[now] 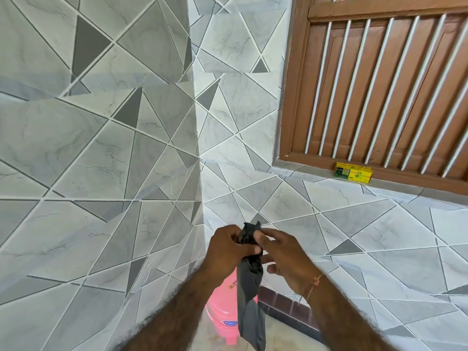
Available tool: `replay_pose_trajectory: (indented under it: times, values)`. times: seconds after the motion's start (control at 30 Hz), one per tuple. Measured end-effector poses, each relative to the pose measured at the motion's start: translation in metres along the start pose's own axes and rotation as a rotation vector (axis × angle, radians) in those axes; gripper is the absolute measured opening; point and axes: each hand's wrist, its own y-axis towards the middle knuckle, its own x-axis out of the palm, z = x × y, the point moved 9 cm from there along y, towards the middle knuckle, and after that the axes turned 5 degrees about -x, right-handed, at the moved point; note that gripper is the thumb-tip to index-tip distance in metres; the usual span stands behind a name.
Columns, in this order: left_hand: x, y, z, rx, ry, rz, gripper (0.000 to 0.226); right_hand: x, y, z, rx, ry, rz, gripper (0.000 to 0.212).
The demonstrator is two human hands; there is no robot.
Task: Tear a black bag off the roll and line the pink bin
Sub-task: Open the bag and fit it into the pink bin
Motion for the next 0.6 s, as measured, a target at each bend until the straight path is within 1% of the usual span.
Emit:
replay_pose_trajectory:
  times: [0.03, 0.07, 0.13, 0.2, 0.3, 0.33, 0.37, 0.4, 0.43, 0.47, 0.5, 0.53, 0.57, 0.6]
  values:
    - [0.008, -0.002, 0.003, 0.003, 0.014, -0.019, 0.033, 0.0, 0.001, 0.0, -0.008, 0.024, -0.002, 0.02]
    - [0.013, -0.002, 0.004, 0.003, 0.006, -0.03, 0.031, -0.003, 0.002, -0.001, -0.02, 0.072, 0.036, 0.015]
    - [0.016, -0.003, 0.003, -0.04, -0.104, -0.016, 0.024, -0.022, 0.005, 0.003, -0.028, 0.165, 0.147, 0.007]
    - [0.011, -0.003, -0.006, -0.138, -0.34, 0.04, 0.02, -0.043, 0.009, 0.012, -0.044, 0.219, 0.227, 0.01]
    - [-0.002, -0.005, -0.029, -0.274, -0.714, 0.187, 0.017, -0.064, 0.002, 0.034, -0.029, 0.173, 0.321, 0.011]
    - [-0.008, -0.006, -0.033, -0.283, -0.777, 0.239, 0.015, -0.066, -0.002, 0.044, 0.005, 0.132, 0.308, 0.011]
    - [-0.013, -0.006, -0.034, -0.279, -0.812, 0.282, 0.013, -0.063, -0.005, 0.057, 0.045, 0.048, 0.255, 0.013]
    - [-0.019, -0.006, -0.034, -0.267, -0.821, 0.321, 0.01, -0.055, -0.007, 0.069, 0.072, -0.095, 0.153, 0.016]
    - [-0.025, -0.006, -0.032, -0.252, -0.809, 0.361, 0.009, -0.046, -0.009, 0.079, 0.071, -0.296, 0.03, 0.018]
    - [-0.03, -0.006, -0.03, -0.231, -0.77, 0.402, 0.008, -0.038, -0.01, 0.082, 0.023, -0.51, -0.061, 0.017]
    - [-0.038, -0.004, -0.027, -0.201, -0.698, 0.437, 0.008, -0.034, -0.006, 0.077, -0.064, -0.662, -0.068, 0.014]
    - [-0.042, -0.001, -0.023, -0.172, -0.617, 0.457, 0.008, -0.034, -0.002, 0.061, -0.167, -0.717, 0.0, 0.009]
    - [-0.046, 0.005, -0.017, -0.133, -0.547, 0.453, 0.01, -0.033, -0.001, 0.037, -0.278, -0.689, 0.098, 0.006]
    - [-0.047, 0.011, -0.01, -0.095, -0.485, 0.434, 0.012, -0.03, 0.0, 0.01, -0.367, -0.613, 0.16, 0.01]
